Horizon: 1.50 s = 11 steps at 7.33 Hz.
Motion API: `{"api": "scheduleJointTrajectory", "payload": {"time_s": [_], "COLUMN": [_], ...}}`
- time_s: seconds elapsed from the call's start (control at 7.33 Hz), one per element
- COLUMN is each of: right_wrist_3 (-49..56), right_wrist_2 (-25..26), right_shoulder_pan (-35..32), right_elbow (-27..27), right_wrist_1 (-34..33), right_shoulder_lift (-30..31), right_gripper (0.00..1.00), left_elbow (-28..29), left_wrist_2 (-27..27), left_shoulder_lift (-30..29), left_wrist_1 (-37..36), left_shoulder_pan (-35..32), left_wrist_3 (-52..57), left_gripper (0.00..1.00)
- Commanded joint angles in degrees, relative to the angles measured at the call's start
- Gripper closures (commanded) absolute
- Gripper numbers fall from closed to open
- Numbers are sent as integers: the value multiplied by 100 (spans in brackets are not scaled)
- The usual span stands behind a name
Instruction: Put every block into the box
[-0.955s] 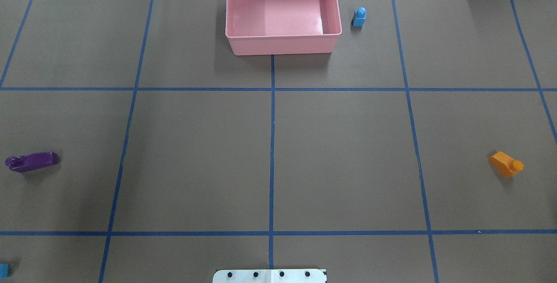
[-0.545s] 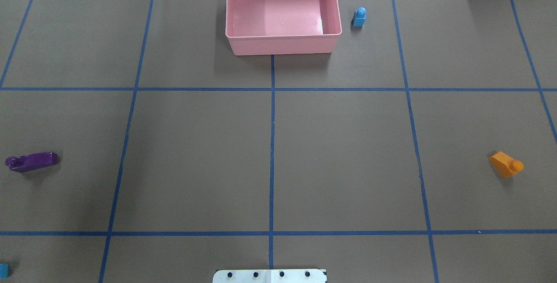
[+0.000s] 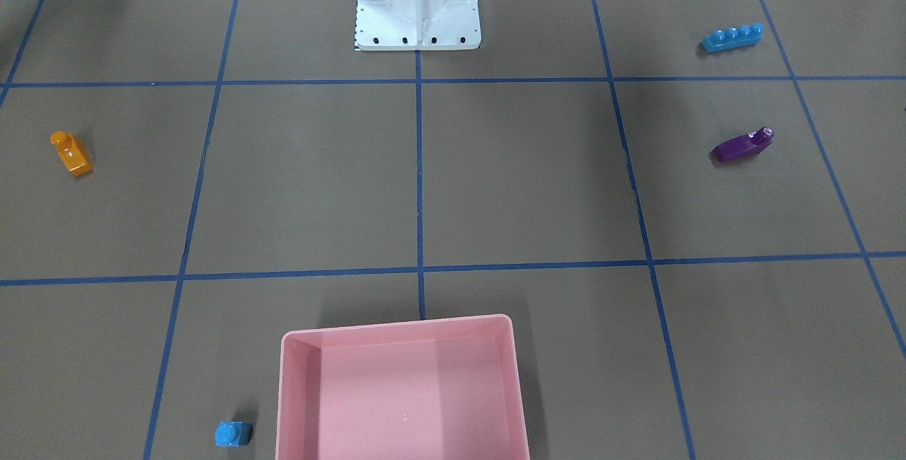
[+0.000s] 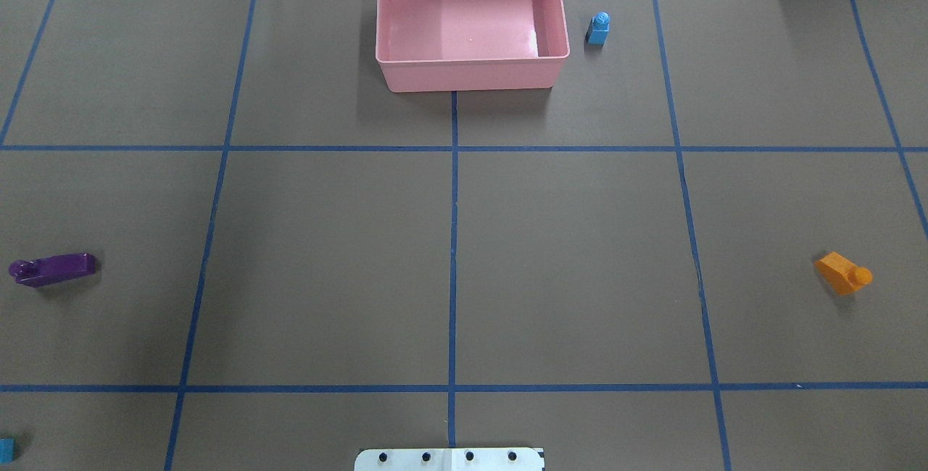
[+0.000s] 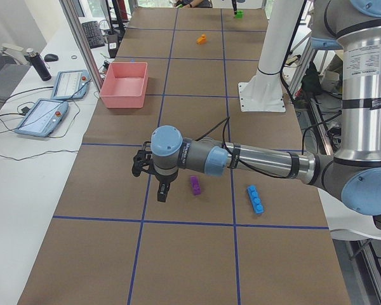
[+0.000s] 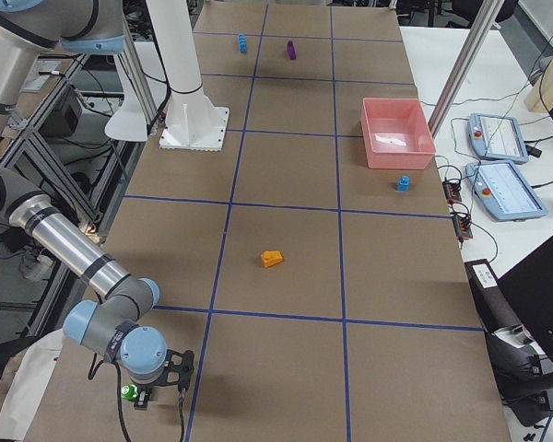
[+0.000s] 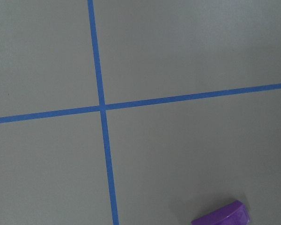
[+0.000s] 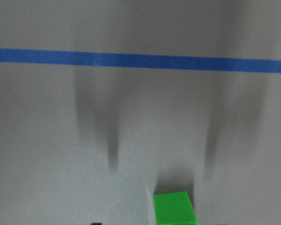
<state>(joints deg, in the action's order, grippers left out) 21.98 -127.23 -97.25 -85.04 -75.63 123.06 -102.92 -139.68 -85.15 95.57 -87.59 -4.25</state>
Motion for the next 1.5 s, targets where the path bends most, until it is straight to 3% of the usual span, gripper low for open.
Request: {"api": "scheduleJointTrajectory", "payload": {"time_s": [0.0,0.41,0.55,0.68,0.95,1.09,1.23,1.36], "right_wrist_3": [139,396,395,447,378,334,-67,-254], "right_wrist_2": [224,207,163,137,102,-412,-487,-557], "right_shoulder_pan": [-128,-111,-110,-110,-110,-110,-67,-40], "right_elbow": [205,707,717,786,735,351,-192,-746], "right_wrist_1": [21,-4,-13,-5,-57,-66,-632,-1690], "right_shoulder_lift": [-10,-176,-203,-194,-212,-203,-490,-1076], "right_gripper": [13,17,48,99,100,100,100,100], "left_elbow": [-61,-122,-175,-167,-167,-158,-175,-219], "left_wrist_2": [2,-7,-7,-7,-129,-235,-244,-210], "left_shoulder_lift": [60,60,86,87,95,95,87,69], "left_wrist_1": [5,5,-12,-4,127,528,645,890], "left_shoulder_pan": [-4,5,5,5,92,511,854,1301], "left_wrist_3": [-6,-6,-6,-6,64,-14,-380,-566], "left_gripper": [0,0,0,0,0,0,0,0]}}
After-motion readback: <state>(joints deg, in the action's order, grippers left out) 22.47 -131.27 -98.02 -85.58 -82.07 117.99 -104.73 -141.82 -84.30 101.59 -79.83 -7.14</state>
